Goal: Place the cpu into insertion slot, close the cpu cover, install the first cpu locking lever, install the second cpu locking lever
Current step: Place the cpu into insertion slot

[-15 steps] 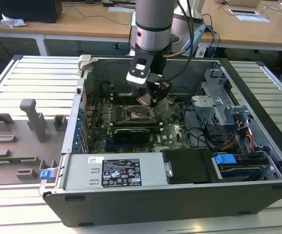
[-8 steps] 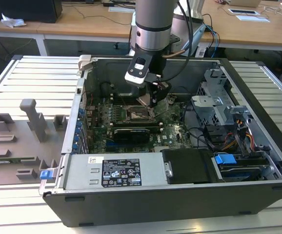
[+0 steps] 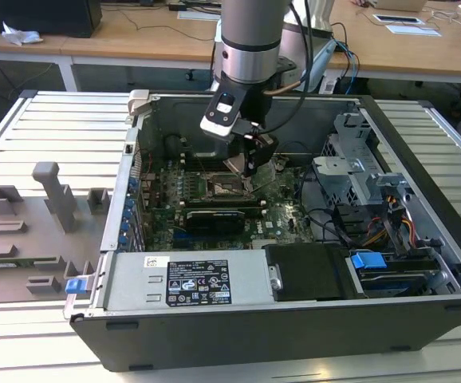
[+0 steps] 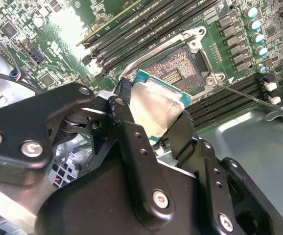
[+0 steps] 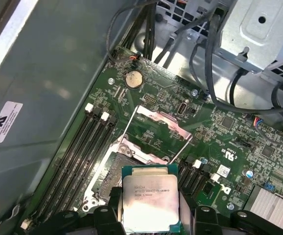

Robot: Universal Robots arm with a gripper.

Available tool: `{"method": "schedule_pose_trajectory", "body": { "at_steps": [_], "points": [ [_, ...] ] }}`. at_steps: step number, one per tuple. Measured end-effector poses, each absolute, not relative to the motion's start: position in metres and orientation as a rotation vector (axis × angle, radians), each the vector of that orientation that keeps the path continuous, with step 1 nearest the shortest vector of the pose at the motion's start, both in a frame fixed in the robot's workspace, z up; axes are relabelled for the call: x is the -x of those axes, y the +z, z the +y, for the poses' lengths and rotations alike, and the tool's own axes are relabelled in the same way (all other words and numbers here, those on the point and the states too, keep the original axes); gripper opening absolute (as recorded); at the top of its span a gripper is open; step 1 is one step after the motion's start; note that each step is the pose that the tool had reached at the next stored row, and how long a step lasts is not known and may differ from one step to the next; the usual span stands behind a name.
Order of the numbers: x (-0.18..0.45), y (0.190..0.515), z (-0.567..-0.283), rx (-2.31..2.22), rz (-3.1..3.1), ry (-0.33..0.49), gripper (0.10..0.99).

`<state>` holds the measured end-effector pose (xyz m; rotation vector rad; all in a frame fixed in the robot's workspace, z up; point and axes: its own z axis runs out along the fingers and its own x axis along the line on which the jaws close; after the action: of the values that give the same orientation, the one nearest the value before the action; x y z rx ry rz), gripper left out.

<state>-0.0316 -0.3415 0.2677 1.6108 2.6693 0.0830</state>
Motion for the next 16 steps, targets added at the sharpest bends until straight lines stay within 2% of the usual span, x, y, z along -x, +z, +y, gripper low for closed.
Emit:
{"method": "schedule_pose_trajectory", "body": {
  "at_steps": [16],
  "points": [
    [0.0316,0.2676,-0.3415,-1.841,2.501,0.061,0.545]
  ]
}}
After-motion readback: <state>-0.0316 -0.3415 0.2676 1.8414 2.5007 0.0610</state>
